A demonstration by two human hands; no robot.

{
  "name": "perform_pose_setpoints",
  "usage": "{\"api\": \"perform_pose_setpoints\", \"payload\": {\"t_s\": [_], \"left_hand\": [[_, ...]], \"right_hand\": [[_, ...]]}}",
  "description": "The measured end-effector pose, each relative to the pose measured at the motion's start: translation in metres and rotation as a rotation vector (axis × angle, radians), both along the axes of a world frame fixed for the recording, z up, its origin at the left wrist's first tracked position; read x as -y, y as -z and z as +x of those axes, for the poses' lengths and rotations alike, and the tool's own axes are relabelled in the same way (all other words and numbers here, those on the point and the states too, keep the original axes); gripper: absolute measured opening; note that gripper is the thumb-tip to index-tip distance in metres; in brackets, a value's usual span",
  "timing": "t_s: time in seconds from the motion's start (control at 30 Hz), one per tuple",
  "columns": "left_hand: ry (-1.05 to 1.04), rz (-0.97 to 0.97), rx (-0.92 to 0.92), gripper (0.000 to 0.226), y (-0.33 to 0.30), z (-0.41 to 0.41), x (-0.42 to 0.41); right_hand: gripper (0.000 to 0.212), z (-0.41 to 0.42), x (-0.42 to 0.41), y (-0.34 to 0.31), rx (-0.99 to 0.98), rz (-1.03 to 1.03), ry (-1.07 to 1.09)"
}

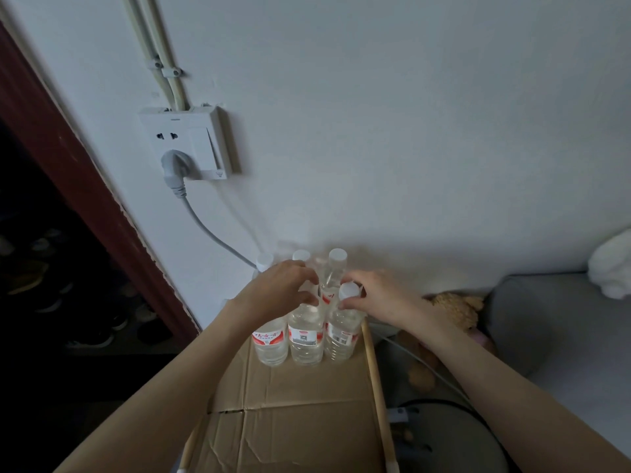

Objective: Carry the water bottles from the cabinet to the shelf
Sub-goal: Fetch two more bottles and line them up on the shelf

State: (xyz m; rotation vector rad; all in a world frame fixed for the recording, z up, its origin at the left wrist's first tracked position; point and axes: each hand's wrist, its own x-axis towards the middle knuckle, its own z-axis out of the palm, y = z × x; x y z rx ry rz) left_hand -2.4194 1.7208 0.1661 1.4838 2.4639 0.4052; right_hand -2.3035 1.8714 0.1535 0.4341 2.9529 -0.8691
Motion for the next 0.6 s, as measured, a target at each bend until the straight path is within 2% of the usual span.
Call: {"api": "perform_pose_setpoints", "payload": {"t_s": [0.13,0.27,0.43,0.6], "left_hand": [[0.024,-0.054,0.038,0.043,0.0,-0.004,0.004],[0.06,-0.097,0.063,0.047,0.002,-0.003,0.007],[0.055,-0.06,0.049,0.038,0.002,-0.006,0.007],[0.008,-0.049,-0.038,0.045,0.003,-0.004,0.005]], "right_hand": [[0.046,-0.001,0.002,-0.001,0.028,-0.013,0.004],[0.057,0.003,-0.001,-0.01,0.172,-0.059,-0.125],[0.035,0.002,-0.002,-0.012,0.078,-0.011,-0.089],[0.031,-0.001,0.001,-0.007,0.044,0.004,-0.003]]}}
